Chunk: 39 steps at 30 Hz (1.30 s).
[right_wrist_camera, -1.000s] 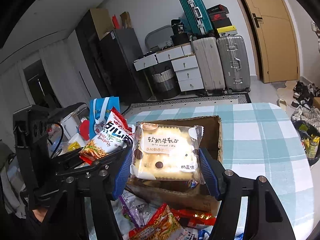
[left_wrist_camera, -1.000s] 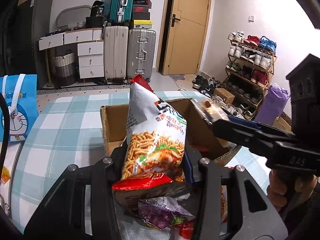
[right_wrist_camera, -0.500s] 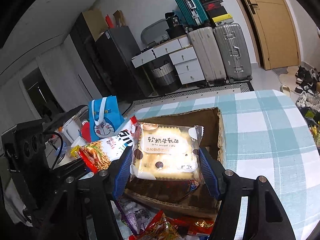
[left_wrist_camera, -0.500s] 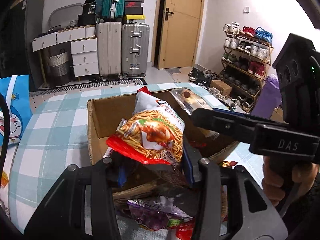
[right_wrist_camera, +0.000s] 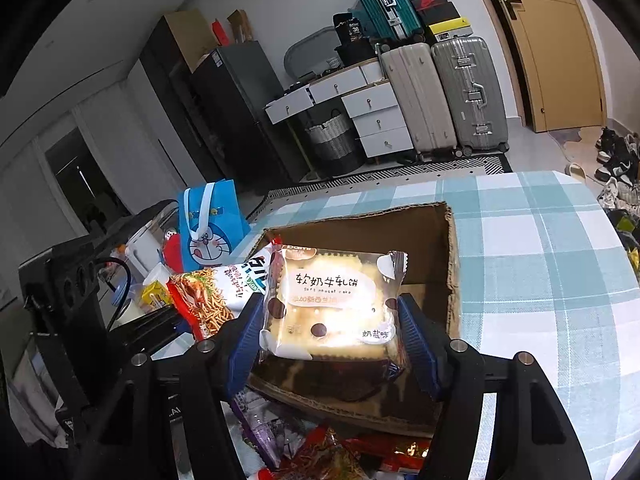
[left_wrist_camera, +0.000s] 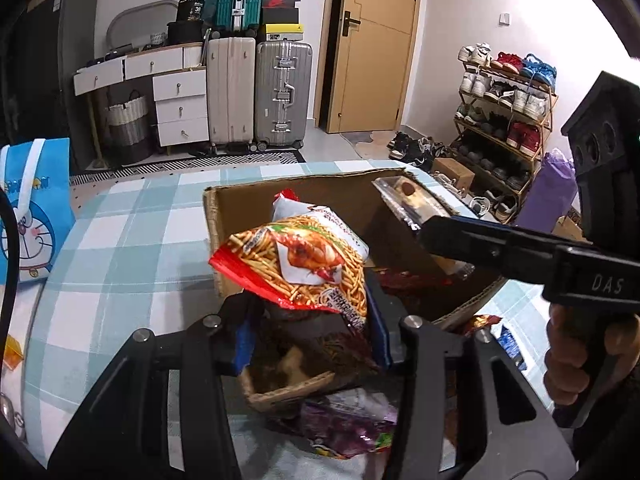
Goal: Organize snacks
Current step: 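Open both tools to drop the noodle bag and cracker pack into the box, then move both open tools back toward the remaining snacks on the table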
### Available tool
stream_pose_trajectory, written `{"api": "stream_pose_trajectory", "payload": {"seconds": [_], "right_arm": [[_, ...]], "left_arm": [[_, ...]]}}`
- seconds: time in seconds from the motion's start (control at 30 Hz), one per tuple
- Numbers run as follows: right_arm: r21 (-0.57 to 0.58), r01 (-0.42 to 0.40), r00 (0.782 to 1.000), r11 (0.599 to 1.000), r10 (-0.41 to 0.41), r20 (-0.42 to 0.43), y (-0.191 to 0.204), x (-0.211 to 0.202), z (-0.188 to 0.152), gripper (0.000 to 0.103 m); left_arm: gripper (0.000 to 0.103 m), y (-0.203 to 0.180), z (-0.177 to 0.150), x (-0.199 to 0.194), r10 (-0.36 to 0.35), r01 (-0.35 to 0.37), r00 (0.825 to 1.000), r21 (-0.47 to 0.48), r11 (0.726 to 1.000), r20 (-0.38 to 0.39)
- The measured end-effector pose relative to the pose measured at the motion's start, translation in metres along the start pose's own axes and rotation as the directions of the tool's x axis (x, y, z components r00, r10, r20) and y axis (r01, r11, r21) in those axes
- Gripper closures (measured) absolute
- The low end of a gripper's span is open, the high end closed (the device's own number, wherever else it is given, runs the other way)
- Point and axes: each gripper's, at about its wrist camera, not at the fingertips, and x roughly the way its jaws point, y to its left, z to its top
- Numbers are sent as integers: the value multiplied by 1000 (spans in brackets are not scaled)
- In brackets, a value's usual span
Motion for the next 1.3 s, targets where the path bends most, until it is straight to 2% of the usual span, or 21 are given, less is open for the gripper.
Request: {"api": "stream_pose_trajectory", "payload": {"seconds": [0.23,0.37,0.47,0.53,0.63,0.7,0.77,0.83,0.87,0.9,1.1,1.3], "right_arm": [[-9,-5,1000,1000,5,-5,2,4,3,36],[-1,3,1000,1000,-3,-5,3,5,5,36],[6,19,1000,1000,-19,1,4,5,8,29],[8,22,1000,1000,-22,19,4,-2,7,27],[-6,28,999,1000,-28,29,6,-14,5,13],[-22,61,997,998,-60,44,7,-26,2,7],[-28,87,995,996,-86,48,6,-36,-3,1],[-29,114,992,993,-113,50,2,-49,-10,1],[-31,127,991,991,-125,48,1,-53,-14,1],[-30,142,989,989,-141,46,0,-57,-17,1],[-43,214,977,976,-214,-1,-6,-79,-49,1],[-93,311,944,946,-319,-88,-9,-84,-86,1]], "left_arm": [[60,15,4,3,15,-15,1000,-30,999,-14],[60,8,7,3,17,-17,1000,-20,1000,-11],[60,0,7,2,33,-33,999,2,999,-10],[52,-3,7,-2,32,-32,999,4,999,-15],[28,-5,5,-10,23,-23,1000,-8,1000,-18],[20,-6,2,-20,4,-4,1000,-14,1000,-14],[18,-7,-1,-29,14,-14,1000,-10,1000,-14],[16,-9,-6,-39,17,-18,1000,-2,1000,-16],[11,-10,-9,-44,20,-20,1000,-1,1000,-15],[2,-11,-12,-49,23,-23,1000,1,1000,-14],[1,-17,-44,-83,46,-45,998,10,999,-31],[1,-13,-85,-99,41,-43,996,-19,999,-74]]}}
